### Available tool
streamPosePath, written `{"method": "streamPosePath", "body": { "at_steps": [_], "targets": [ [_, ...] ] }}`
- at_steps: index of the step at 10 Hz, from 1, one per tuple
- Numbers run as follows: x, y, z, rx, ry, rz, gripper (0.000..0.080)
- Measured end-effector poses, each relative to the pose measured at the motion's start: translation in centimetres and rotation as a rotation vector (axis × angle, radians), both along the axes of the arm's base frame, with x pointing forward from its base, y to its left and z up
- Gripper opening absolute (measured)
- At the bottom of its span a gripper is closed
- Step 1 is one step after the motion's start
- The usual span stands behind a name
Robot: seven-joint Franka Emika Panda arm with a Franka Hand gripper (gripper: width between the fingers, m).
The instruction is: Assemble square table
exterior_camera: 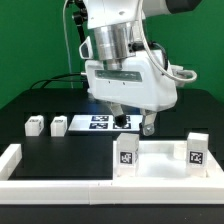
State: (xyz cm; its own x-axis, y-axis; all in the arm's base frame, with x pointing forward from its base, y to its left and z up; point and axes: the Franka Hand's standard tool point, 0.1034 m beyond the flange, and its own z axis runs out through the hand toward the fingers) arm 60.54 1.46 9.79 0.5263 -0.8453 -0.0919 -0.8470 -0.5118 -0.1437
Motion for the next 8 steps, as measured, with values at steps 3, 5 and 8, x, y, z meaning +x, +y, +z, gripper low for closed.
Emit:
{"method": "streamPosePath", "body": {
  "at_steps": [3,5,8],
  "targets": [
    [0.1,-0.1,0.0,-0.022,-0.04,0.257,0.0649],
    [-0.1,0.3,-0.2,-0.054,-0.057,0.439,0.0649],
    [-1.8,-0.7,-1.6,-0.164,-0.116,0.923,0.0649]
  ]
}}
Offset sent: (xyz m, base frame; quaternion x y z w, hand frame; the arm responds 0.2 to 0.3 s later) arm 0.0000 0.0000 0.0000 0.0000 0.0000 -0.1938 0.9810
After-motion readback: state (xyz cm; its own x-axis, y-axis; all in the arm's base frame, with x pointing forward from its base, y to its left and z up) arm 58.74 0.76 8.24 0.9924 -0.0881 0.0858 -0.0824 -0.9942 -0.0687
